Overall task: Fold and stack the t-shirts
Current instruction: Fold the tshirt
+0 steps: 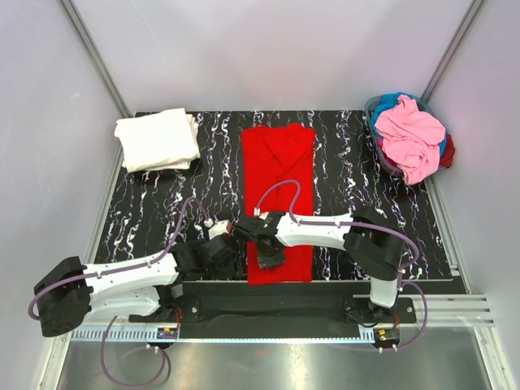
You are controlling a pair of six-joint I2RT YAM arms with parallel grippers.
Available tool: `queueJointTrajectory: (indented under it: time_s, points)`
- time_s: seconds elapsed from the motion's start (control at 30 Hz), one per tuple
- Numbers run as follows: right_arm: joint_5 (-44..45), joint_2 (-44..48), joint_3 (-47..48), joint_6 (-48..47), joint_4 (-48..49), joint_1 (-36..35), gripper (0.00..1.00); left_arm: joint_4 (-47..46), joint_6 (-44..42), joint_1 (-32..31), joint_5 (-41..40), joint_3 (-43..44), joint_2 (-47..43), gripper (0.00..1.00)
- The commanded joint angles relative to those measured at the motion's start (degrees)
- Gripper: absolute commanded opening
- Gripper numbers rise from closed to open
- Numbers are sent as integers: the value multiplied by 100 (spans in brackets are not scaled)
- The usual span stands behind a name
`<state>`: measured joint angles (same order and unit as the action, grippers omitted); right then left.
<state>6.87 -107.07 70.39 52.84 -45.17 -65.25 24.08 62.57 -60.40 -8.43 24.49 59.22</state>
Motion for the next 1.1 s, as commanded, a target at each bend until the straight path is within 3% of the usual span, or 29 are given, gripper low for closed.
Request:
queueJointTrajectory:
  time_s: [0.0, 0.3, 0.4, 0.43, 0.6, 0.8, 1.07]
  points:
    - [270, -7, 150, 174, -97, -101, 26, -263, -34, -7, -142, 65, -42, 58]
    - [569, 449, 238, 262, -484, -137, 17, -246, -87, -7, -124, 223, 186, 56]
    - [604, 599, 186, 288, -519, -137, 8, -254, -95, -15, -115, 267, 230, 55]
    - [605, 678, 168, 288, -519, -137, 0, -263, -87, -15, -107, 267, 222, 55]
    - [779, 985, 37, 376, -642, -137, 0, -561, -87, -77, -1, 293, 326, 55]
    - [1456, 1995, -385, 920, -1353, -137, 0, -711, -183, -156, 87, 583, 915, 56]
    - [1940, 4481, -1912, 2616, -2249, -137, 0, -667, -297, -226, 122, 926, 1566, 54]
